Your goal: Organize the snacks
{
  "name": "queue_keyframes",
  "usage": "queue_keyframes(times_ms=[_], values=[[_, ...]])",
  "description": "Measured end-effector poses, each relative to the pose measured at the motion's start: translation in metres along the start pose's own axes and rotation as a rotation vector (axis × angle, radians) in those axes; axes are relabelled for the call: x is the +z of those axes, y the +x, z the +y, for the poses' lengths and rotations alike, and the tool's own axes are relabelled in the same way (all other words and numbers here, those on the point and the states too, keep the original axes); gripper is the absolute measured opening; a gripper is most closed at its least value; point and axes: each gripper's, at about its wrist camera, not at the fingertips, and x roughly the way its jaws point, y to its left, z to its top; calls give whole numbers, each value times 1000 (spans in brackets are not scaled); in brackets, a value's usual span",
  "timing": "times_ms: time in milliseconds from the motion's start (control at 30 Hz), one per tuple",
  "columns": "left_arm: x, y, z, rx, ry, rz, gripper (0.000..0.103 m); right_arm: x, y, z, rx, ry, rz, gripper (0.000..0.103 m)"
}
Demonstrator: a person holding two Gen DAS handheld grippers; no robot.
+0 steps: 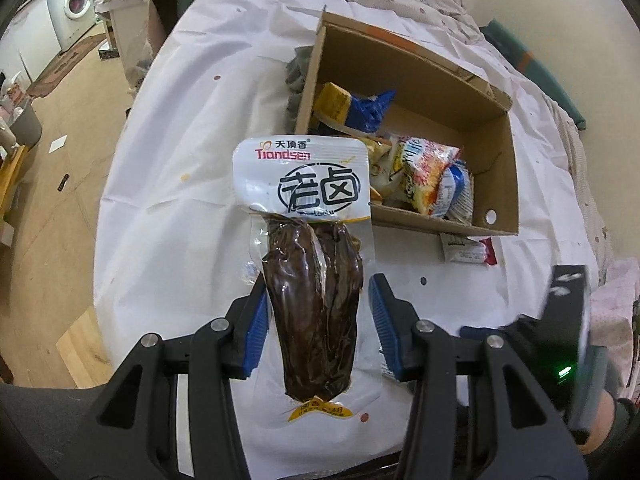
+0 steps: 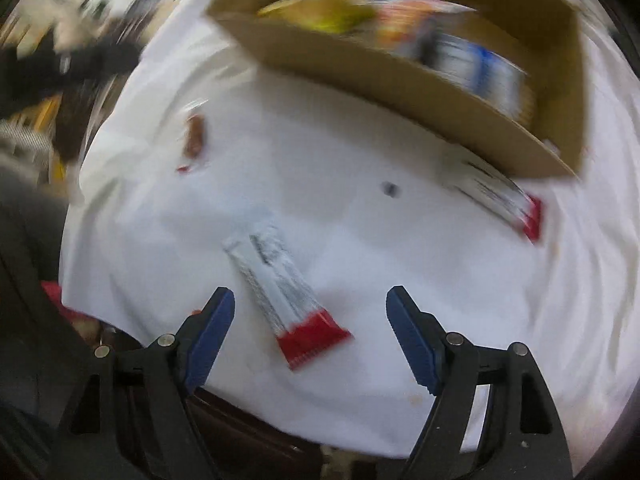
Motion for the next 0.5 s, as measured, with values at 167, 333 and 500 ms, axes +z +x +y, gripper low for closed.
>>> queue_keyframes(times_ms=[167,333,500], values=[[-1,6,9,19,-21,21,44,4,29,18,-62,-88,23,76],[-3,12,7,41,-8,33,44,2,35,7,-34,-29,13,34],[-4,22,6,74,3,49,44,1,8,-22,56,108,-85,34]])
